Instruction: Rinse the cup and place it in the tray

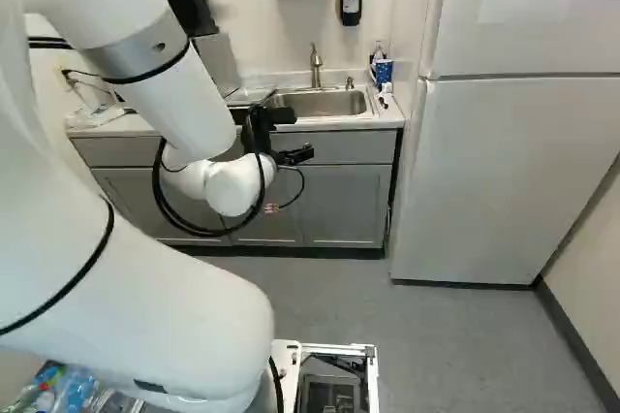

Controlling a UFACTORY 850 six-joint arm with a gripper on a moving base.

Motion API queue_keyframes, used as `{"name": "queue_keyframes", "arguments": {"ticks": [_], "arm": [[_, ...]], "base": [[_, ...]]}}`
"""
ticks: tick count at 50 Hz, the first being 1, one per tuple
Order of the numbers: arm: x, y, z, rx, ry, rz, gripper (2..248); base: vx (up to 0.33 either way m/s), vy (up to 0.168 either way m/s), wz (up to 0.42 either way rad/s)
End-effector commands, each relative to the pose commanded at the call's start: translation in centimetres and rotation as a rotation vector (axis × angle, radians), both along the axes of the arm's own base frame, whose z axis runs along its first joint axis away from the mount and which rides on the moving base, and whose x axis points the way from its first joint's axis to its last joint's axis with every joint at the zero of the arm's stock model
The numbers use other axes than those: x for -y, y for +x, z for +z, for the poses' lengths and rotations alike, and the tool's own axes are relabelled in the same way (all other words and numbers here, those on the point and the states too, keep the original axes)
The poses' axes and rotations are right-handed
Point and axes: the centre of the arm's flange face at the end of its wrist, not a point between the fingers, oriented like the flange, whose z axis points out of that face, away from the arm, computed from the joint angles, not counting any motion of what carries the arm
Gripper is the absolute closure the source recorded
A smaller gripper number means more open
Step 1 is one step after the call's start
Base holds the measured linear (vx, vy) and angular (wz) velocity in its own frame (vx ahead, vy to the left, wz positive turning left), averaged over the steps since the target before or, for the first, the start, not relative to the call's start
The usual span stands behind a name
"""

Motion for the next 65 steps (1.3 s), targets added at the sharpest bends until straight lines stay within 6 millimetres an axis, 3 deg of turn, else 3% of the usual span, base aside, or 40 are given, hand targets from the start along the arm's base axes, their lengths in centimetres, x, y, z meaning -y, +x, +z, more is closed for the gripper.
{"name": "queue_keyframes", "arguments": {"ticks": [29,65], "arm": [[0.4,3.2,3.0,0.059,-0.001,-0.011,3],[0.4,3.7,5.9,0.083,-0.001,-0.011,3]], "base": [[0.000,0.000,0.000],[0.000,0.000,0.000]]}}
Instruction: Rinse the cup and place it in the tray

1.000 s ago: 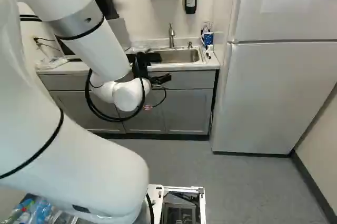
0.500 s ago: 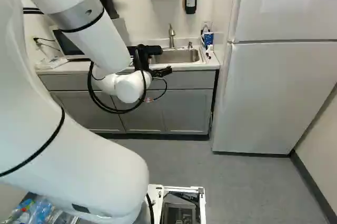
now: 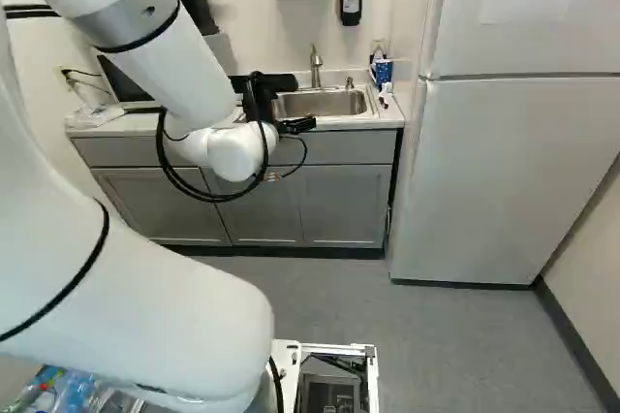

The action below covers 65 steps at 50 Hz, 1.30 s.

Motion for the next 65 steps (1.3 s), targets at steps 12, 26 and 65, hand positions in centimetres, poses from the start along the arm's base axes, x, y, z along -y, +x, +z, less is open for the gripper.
{"name": "queue_keyframes", "arguments": {"ticks": [12,26,65], "arm": [[0.0,0.0,0.9,-0.006,0.000,0.000,3],[0.0,0.2,1.9,-0.014,0.000,0.000,3],[0.0,0.7,5.0,-0.022,0.000,0.001,3]], "base": [[0.000,0.000,0.000],[0.000,0.000,0.000],[0.000,0.000,0.000]]}}
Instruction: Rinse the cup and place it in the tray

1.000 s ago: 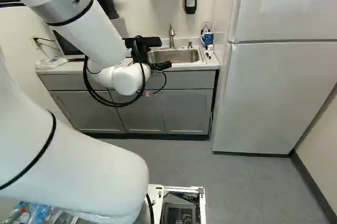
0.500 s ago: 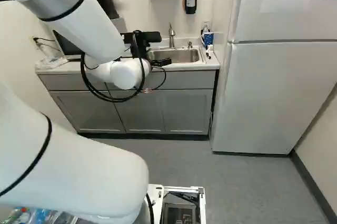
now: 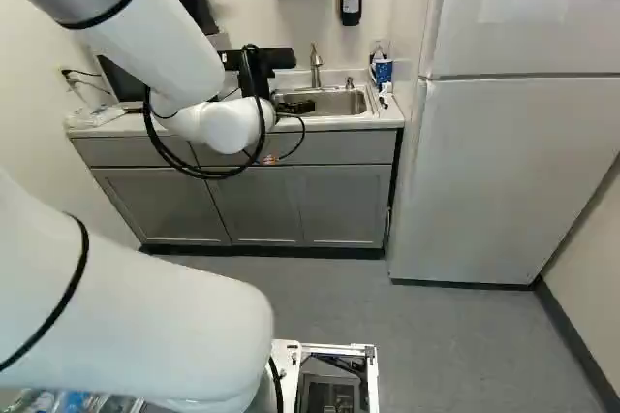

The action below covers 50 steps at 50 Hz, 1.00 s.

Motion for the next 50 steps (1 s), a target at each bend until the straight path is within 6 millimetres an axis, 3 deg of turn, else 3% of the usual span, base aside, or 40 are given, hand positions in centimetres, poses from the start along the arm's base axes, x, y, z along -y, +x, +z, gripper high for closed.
{"name": "queue_keyframes", "arguments": {"ticks": [50], "arm": [[0.0,1.0,4.4,0.015,0.000,0.001,3]], "base": [[0.000,0.000,0.000]]}}
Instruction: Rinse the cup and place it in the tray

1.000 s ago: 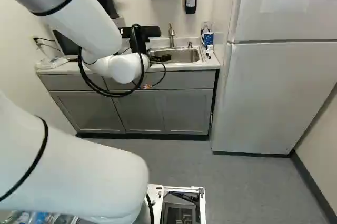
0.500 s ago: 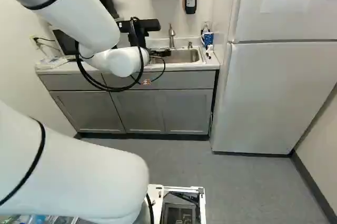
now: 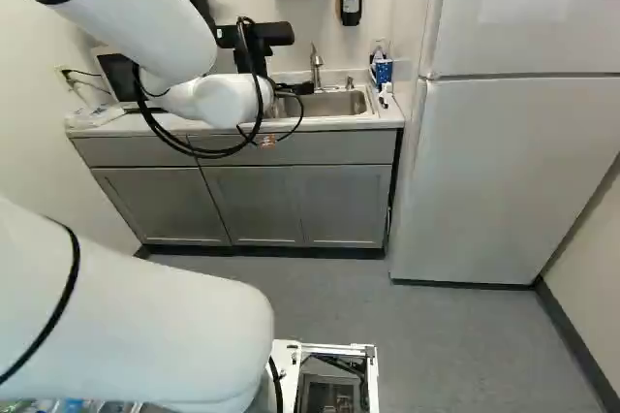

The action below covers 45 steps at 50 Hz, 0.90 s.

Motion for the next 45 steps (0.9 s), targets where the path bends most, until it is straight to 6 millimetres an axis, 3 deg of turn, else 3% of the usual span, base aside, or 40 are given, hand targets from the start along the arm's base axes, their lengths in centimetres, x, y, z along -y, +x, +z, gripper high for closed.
{"name": "queue_keyframes", "arguments": {"ticks": [45], "arm": [[0.0,2.7,4.3,0.003,0.000,0.001,3]], "base": [[0.000,0.000,0.000]]}}
